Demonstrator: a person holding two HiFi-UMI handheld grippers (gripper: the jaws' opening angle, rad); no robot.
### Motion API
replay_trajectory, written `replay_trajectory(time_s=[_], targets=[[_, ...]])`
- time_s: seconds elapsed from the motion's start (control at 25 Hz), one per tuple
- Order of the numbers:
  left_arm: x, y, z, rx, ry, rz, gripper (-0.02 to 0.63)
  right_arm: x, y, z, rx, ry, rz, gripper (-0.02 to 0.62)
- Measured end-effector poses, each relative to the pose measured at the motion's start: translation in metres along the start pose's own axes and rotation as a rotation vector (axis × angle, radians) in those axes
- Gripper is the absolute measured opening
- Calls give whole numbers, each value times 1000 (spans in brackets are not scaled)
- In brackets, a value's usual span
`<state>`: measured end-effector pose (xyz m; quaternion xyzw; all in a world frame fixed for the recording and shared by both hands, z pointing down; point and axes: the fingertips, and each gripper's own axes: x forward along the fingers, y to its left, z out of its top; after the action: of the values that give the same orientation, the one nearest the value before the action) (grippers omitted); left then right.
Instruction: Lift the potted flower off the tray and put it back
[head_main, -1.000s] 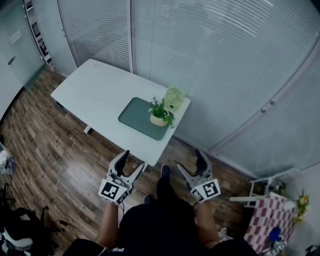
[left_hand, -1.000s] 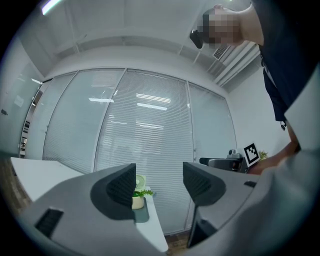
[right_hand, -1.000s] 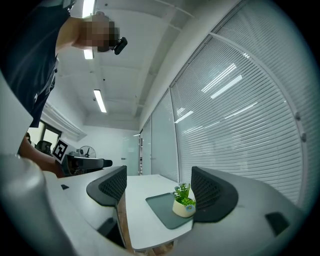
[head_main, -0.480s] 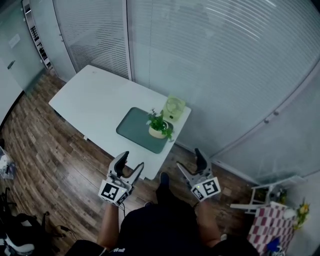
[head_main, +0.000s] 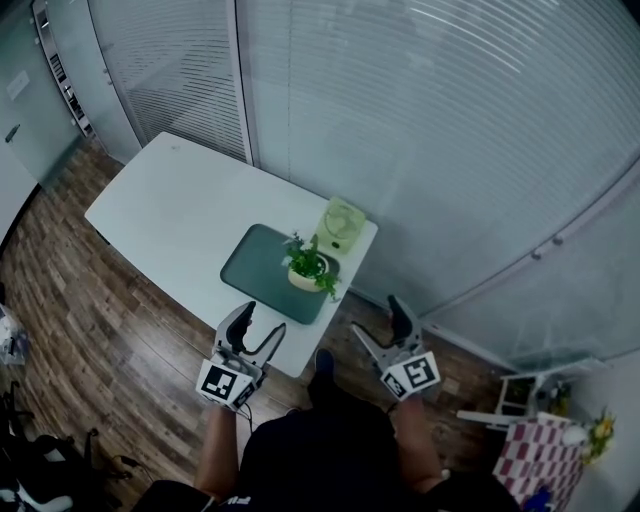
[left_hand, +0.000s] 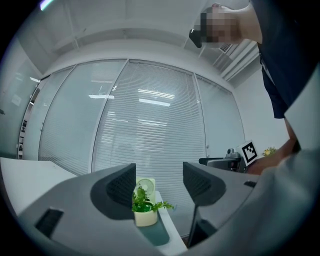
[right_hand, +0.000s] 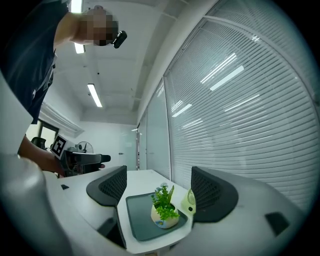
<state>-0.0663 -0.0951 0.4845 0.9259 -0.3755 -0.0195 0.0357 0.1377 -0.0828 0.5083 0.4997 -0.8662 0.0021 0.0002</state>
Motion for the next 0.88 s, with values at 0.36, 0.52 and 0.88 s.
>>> replay_trajectory(time_s=[0.36, 0.52, 0.88], targets=[[28, 19, -6, 10, 31, 11, 275, 31, -26, -10, -25, 55, 18, 371], [38, 28, -15, 1, 46, 4, 275, 44, -33, -26, -2, 128, 24, 371], [49, 44, -43, -25, 112, 19, 275, 66, -51, -52, -23, 152, 54, 370]])
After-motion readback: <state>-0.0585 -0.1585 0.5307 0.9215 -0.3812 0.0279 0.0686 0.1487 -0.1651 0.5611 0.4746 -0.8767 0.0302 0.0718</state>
